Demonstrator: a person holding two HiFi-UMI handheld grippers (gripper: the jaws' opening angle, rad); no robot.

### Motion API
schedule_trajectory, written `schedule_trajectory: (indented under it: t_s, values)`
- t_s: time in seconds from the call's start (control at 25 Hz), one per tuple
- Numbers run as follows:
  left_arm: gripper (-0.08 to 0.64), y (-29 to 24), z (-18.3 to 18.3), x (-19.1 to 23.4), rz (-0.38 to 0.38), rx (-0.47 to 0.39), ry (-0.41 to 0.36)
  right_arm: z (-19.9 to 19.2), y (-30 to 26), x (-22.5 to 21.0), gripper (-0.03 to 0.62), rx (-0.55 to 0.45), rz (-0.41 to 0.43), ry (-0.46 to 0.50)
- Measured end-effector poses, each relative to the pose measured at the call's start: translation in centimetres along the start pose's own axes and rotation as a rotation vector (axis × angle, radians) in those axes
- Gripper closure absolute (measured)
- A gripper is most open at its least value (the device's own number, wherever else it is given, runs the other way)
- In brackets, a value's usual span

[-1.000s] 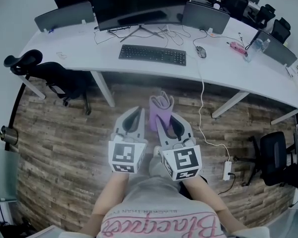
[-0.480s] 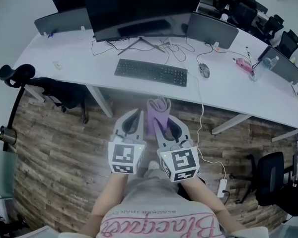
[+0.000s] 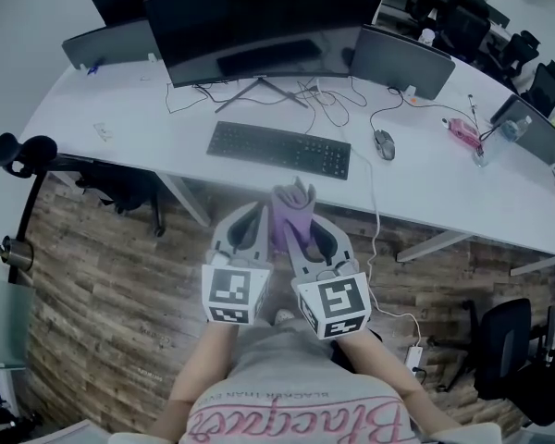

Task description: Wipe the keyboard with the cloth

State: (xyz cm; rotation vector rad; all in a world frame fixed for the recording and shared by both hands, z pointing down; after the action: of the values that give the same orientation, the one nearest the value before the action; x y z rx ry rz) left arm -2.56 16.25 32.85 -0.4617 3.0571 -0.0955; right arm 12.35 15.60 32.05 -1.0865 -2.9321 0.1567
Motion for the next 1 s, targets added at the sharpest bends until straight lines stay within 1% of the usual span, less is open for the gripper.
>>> schedule_trajectory:
  t_s: [0.32,0.48,0.84,1.0]
  values:
    - [0.555,-1.8,-0.6,2.0,0.028,0.004,0.001,-0.6,-2.7,-1.1,0.502,0.008,0.003,-0.011]
    - [0.555,-2.9,-0.7,3.7,0.032,0.003,-0.004,-0.7,-4.8,-1.3,0.502,0.007,0.006,-0.015]
    - [0.555,-7.0,-0.8,10.2,0.028,0.021,-0.012,0.0,-12.2,-1.4,0.502,-0.003,0.006,-0.042]
    - [0.555,-9.1,-1.1,13.9,0.028,0.031,-0.005,0.1,-16.3,-1.3,0.502,0.005,0.007,-0.061]
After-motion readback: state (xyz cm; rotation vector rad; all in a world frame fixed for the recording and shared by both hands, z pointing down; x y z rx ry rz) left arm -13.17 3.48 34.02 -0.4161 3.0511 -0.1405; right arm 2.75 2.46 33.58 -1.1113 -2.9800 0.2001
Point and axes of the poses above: the fingertips, and each gripper's own axes: y backward along the fingers, x to its left, z out of its top, the point moved 10 cm from there along y, backward along the fingers, and after that the axes turned 4 degrees about -x, right-handed, at the moved point
